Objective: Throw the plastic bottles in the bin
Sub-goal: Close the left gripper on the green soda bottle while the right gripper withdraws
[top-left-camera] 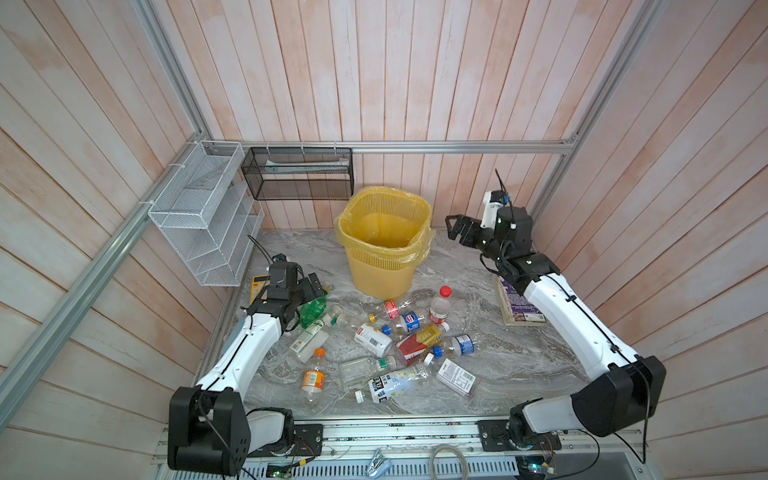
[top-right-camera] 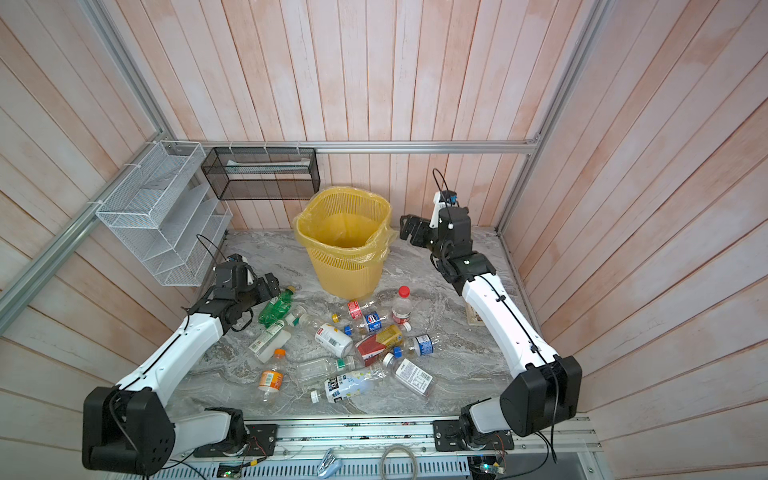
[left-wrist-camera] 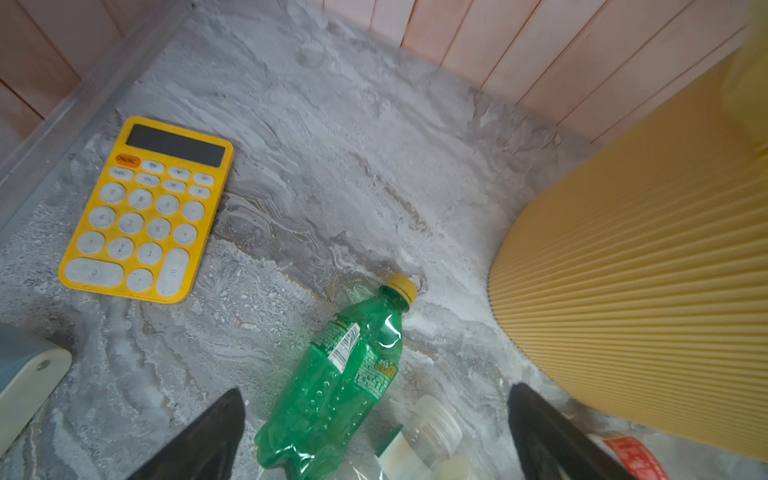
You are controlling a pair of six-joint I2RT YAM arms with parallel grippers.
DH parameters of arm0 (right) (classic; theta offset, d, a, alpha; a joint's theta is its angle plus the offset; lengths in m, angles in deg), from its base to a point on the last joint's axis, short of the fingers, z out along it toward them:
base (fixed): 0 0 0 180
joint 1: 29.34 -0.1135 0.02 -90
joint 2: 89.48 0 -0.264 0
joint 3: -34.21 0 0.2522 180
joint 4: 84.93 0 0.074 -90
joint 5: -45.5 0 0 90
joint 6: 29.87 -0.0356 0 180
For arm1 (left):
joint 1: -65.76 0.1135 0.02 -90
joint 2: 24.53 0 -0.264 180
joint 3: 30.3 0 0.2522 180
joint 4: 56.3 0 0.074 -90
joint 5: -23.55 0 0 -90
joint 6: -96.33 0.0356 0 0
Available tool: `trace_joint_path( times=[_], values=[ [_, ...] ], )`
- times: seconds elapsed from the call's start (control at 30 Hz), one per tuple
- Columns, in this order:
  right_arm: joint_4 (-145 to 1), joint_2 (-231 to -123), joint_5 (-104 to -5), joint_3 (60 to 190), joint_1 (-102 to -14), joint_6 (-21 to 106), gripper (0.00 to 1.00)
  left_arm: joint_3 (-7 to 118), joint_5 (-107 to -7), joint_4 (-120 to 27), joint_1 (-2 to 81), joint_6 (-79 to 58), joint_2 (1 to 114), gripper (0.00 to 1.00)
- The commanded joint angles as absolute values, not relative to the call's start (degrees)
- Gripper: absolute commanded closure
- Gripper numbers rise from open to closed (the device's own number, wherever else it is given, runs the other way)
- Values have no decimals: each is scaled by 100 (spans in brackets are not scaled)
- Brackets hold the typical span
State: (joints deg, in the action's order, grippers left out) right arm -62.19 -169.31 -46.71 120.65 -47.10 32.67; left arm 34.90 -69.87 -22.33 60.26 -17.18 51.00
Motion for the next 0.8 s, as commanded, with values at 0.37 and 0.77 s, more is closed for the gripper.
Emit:
trace_joint_path(
  times=[0.37,0.77],
  values=[
    [-6580,-15767,-4712,9551,-3900,2955,0,4183,-6817,-1547,6033,-799,6829,5],
    [-6815,-15810,-4842,9218,-3719,2884,0,4513,-7237,-1344,6036,-525,7589,10]
  ],
)
